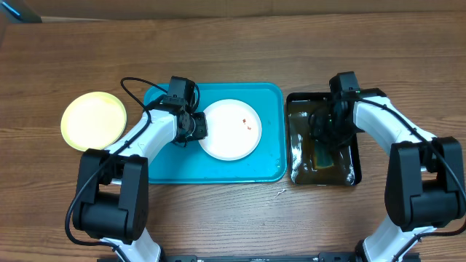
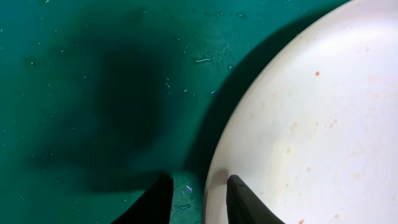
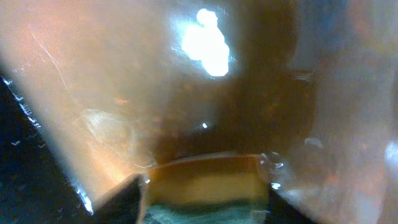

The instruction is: Clean dirty plates on tray and stack at the side

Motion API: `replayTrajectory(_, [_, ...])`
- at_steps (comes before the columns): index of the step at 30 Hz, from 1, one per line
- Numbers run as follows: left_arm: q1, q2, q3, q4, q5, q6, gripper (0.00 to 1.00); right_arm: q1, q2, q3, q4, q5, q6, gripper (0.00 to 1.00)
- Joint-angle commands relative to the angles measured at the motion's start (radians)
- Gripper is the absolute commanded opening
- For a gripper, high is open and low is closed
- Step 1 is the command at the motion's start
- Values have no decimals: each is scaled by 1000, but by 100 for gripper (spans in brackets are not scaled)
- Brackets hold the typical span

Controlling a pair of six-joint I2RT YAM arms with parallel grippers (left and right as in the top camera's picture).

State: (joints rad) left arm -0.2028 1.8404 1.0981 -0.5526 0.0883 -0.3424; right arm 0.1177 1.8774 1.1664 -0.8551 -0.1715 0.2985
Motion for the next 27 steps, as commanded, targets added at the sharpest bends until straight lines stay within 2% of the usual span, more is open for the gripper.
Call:
replayTrajectory(1, [-3, 12, -9, 0, -10, -9, 31, 0, -3, -25, 21, 5, 1, 4])
replayTrajectory(3, [-3, 12, -9, 0, -10, -9, 31, 0, -3, -21, 33, 5, 1, 4])
replayTrajectory(4, [-3, 12, -9, 0, -10, -9, 31, 0, -3, -9, 30, -5, 1, 20])
replayTrajectory(5, [-3, 12, -9, 0, -10, -9, 32, -2, -3, 8, 18, -17, 1, 46])
replayTrajectory(6, [-3, 12, -9, 0, -10, -9, 35, -3, -3, 26, 3, -23, 1, 64])
replayTrajectory(7, [-3, 12, -9, 0, -10, -9, 37, -5, -3, 51, -21, -29, 1, 72])
replayTrajectory(9, [-3, 12, -9, 0, -10, -9, 37, -6, -3, 96, -74, -28, -2, 76])
replayTrajectory(14, [-3, 12, -9, 0, -10, -9, 39, -6, -3, 132, -203, -27, -15, 77])
replayTrajectory(16, [-3, 12, -9, 0, -10, -9, 40, -5, -3, 111, -232, -28, -14, 72])
replayTrajectory(22, [-3, 12, -9, 6, -10, -10, 40, 1, -3, 2, -143, -24, -14, 70])
replayTrajectory(26, [-3, 12, -9, 4, -10, -10, 30, 1, -3, -47, -68, -28, -14, 57])
replayTrajectory(27, [-3, 12, -9, 3, -10, -10, 29, 1, -3, -47, -70, -44, -14, 41])
